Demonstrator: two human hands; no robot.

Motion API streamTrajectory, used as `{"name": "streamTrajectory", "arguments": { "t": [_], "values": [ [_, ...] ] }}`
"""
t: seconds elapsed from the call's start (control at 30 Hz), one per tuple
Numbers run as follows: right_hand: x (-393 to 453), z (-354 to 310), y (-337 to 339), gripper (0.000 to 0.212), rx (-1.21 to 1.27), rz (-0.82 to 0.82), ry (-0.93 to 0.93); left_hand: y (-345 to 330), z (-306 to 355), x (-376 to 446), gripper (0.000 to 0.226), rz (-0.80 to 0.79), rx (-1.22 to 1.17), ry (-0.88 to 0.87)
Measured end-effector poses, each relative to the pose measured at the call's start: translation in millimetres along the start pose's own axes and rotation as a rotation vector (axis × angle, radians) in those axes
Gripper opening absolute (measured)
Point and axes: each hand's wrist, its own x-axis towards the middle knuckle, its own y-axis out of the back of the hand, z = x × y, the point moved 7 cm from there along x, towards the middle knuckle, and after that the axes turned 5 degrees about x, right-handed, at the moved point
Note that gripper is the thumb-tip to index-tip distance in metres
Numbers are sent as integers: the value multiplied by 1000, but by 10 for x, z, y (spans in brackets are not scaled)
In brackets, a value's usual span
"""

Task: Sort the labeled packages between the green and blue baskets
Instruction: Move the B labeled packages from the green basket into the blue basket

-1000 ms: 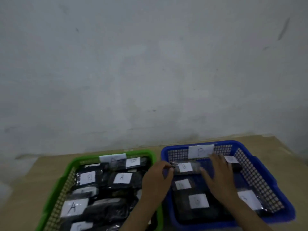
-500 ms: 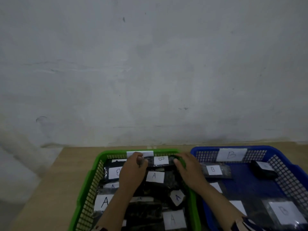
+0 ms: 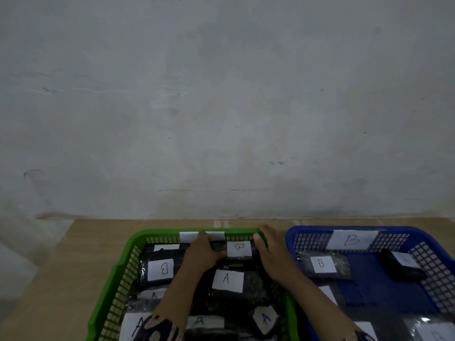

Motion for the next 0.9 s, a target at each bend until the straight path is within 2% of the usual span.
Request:
{"name": "streamTrajectory", "arguments": {
  "t": [0.1,0.2,0.33,0.43,0.53,0.6,0.8,0.9],
  "values": [
    [-32,-41,29,51,63,-3,-1,155,38,-78,39,133,-45,-79],
    [-101,-117,112,49,213,11,-9,374,113,-229,31,261,-230,-181],
    [-292,-289,292,47,361,70,28,586,168,-441,29,340,-445,-197],
    [-455,-412,407,42,400,65,60,578,332,-614,29,319,-523,-227],
    [-645,-451,634,40,481,141,88,470,543,-821,33,258,-634,-260],
    [-782,-384,786,41,525,177,88,356,686,-951,39,211,-640,-311],
    [-1173,-42,1170,48,570,212,51,-60,1073,-1210,33,88,-685,-430],
    [-1348,146,1409,40,589,283,46,-301,1262,-1261,32,31,-656,-452]
  ]
}}
